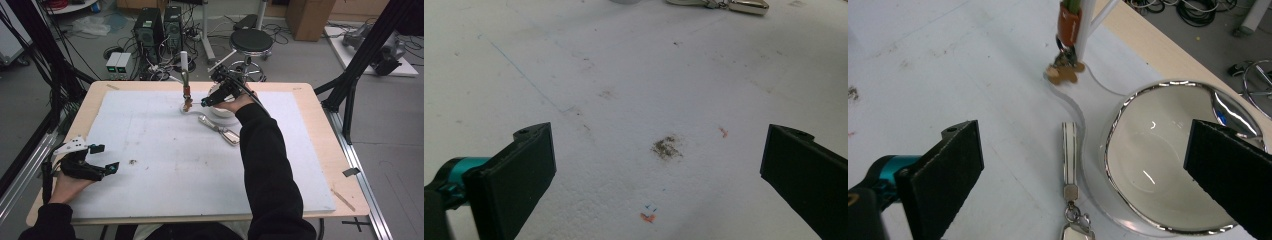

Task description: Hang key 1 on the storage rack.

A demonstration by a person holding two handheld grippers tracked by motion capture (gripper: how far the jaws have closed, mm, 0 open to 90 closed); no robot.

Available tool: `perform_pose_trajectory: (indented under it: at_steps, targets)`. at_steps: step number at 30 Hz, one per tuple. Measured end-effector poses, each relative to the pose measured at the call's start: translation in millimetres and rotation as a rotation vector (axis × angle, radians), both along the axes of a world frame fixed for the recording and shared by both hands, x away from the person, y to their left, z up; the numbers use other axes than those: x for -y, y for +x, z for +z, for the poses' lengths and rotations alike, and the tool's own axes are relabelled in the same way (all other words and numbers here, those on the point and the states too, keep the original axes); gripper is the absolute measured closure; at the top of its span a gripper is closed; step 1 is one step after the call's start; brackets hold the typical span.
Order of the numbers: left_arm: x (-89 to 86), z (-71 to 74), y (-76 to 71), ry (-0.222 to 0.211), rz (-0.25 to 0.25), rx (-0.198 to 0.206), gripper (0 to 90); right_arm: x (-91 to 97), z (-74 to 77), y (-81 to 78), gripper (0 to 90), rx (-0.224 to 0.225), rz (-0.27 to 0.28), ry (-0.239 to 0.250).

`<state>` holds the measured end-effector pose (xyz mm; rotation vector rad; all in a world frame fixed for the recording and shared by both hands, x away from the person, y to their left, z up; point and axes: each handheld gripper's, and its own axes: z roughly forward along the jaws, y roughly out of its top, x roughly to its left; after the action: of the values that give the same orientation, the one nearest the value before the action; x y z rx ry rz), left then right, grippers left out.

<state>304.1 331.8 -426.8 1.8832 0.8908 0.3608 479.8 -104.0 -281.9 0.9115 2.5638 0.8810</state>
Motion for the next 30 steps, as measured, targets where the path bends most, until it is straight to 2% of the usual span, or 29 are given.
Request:
perform_pose_trajectory:
  at_steps: [5, 8, 12, 15, 17, 20, 22, 30]
  targets:
    - [0.0, 0.0, 0.1, 0.003, 0.001, -0.001, 1.7, 5.2, -5.0, -5.0, 1.6, -0.013, 0.000, -0.035]
    - [0.0, -0.1, 0.1, 0.004, 0.001, -0.002, 1.7, 4.5, -2.6, -8.2, 1.6, 0.001, 0.009, -0.031]
    - [-0.2, 0.1, -0.2, 0.001, 0.003, -0.001, 1.7, 3.4, -2.9, -10.1, 1.6, -0.011, 0.007, -0.042]
    - [-0.5, 0.1, -0.2, -0.001, 0.006, 0.000, 1.8, 6.8, -11.5, -13.0, 1.7, -0.026, 0.007, -0.008]
    - [-0.4, 0.0, 0.1, 0.001, 0.003, -0.001, 1.7, 9.1, -20.8, -14.1, 1.7, -0.032, 0.011, -0.025]
    - [0.2, -0.3, 0.2, 0.002, 0.003, -0.002, 1.7, 12.4, -34.1, -17.3, 1.7, -0.055, 0.009, -0.021]
    - [0.4, -0.4, 0.2, 0.000, 0.005, -0.003, 1.7, 13.3, -41.2, -20.4, 1.7, -0.055, 0.012, -0.022]
    - [0.8, -0.1, -0.3, 0.005, 0.004, -0.002, 1.7, 14.6, -53.8, -27.6, 1.7, -0.049, 0.026, -0.014]
